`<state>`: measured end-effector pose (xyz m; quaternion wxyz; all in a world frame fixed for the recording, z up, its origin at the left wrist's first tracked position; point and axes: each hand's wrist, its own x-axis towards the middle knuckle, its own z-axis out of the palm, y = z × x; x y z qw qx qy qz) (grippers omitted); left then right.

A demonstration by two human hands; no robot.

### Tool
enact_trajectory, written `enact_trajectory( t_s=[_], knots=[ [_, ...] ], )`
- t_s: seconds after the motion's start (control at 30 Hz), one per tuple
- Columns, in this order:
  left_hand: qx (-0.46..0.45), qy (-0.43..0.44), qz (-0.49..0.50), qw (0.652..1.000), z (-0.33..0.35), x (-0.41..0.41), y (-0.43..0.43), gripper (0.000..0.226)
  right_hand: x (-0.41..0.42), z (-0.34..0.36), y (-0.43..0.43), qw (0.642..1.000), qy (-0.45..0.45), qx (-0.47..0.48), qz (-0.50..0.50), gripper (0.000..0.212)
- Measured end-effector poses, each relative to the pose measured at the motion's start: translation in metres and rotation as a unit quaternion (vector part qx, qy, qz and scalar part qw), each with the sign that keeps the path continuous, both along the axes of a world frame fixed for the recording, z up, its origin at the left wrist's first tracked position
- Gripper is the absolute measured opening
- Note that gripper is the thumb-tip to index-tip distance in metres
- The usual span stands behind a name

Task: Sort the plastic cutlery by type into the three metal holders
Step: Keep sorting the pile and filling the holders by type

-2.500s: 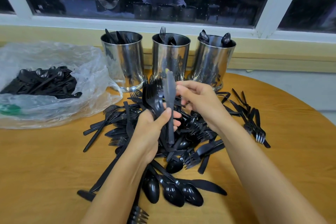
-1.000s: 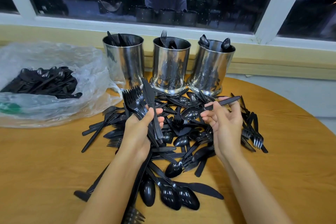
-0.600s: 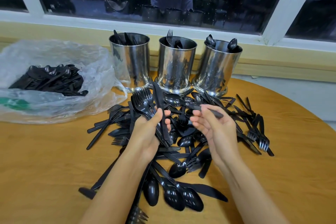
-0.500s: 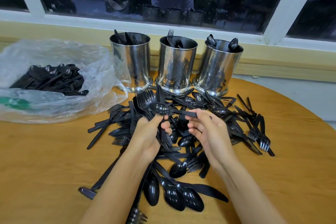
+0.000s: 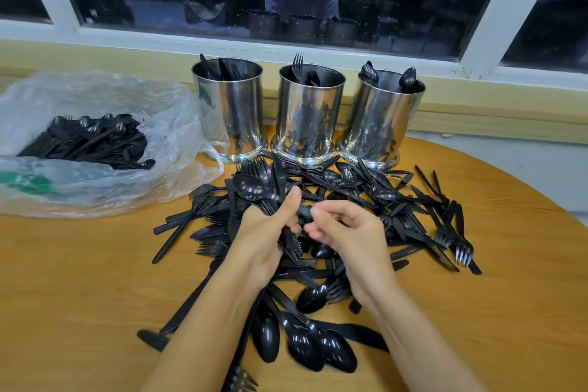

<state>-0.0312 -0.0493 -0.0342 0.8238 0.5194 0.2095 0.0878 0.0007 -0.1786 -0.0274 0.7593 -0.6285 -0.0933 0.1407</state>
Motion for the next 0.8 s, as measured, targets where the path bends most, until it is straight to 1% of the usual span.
enact_trajectory(
  t_s=[0.03, 0.1, 0.13, 0.17, 0.23, 0.3, 0.33, 0.4, 0.43, 0.5, 0.57, 0.63, 0.7, 0.8],
  knots=[
    [0.003, 0.002, 0.006, 1.000, 0.002, -0.001, -0.001, 0.056, -0.003, 0.000, 0.002, 0.999, -0.014, -0.024, 0.020, 0.008],
    [-0.026, 0.005, 0.023, 0.999, 0.002, 0.000, 0.000, 0.083, -0.007, 0.000, 0.006, 0.995, -0.047, -0.073, 0.054, 0.008],
    [-0.043, 0.003, 0.034, 0.999, 0.001, 0.001, 0.001, 0.088, -0.007, -0.002, 0.007, 0.991, -0.064, -0.093, 0.067, 0.009],
    [-0.054, -0.010, 0.046, 0.997, -0.001, 0.001, 0.002, 0.078, -0.008, -0.003, 0.008, 0.987, -0.079, -0.110, 0.081, 0.011],
    [-0.093, -0.039, 0.065, 0.993, -0.003, 0.003, 0.002, 0.043, -0.005, -0.004, 0.007, 0.977, -0.114, -0.144, 0.109, 0.012],
    [-0.108, -0.059, 0.071, 0.990, -0.004, 0.004, 0.001, 0.027, 0.001, -0.004, 0.001, 0.964, -0.165, -0.170, 0.120, 0.011],
    [-0.101, -0.068, 0.075, 0.990, -0.004, 0.004, 0.002, 0.024, 0.007, -0.004, -0.004, 0.959, -0.191, -0.183, 0.103, 0.010],
    [-0.076, -0.078, 0.083, 0.991, -0.003, 0.003, 0.003, 0.023, 0.024, -0.006, -0.019, 0.945, -0.232, -0.231, 0.019, 0.010],
    [-0.062, -0.078, 0.085, 0.991, -0.003, 0.003, 0.004, 0.022, 0.033, -0.008, -0.027, 0.927, -0.253, -0.275, -0.033, 0.010],
    [-0.043, -0.080, 0.082, 0.992, -0.003, 0.003, 0.003, 0.022, 0.049, -0.014, -0.042, 0.875, -0.280, -0.382, -0.103, 0.011],
    [-0.035, -0.072, 0.076, 0.994, -0.003, 0.002, 0.001, 0.021, 0.059, -0.021, -0.048, 0.836, -0.277, -0.459, -0.111, 0.021],
    [-0.035, -0.064, 0.069, 0.995, -0.004, 0.002, 0.000, 0.020, 0.061, -0.027, -0.045, 0.799, -0.274, -0.527, -0.091, 0.030],
    [-0.033, -0.060, 0.066, 0.995, -0.004, 0.002, -0.001, 0.020, 0.062, -0.030, -0.040, 0.765, -0.285, -0.572, -0.075, 0.035],
    [-0.028, -0.057, 0.069, 0.996, -0.005, 0.002, -0.001, 0.020, 0.063, -0.032, -0.037, 0.755, -0.319, -0.569, -0.067, 0.037]
  ],
)
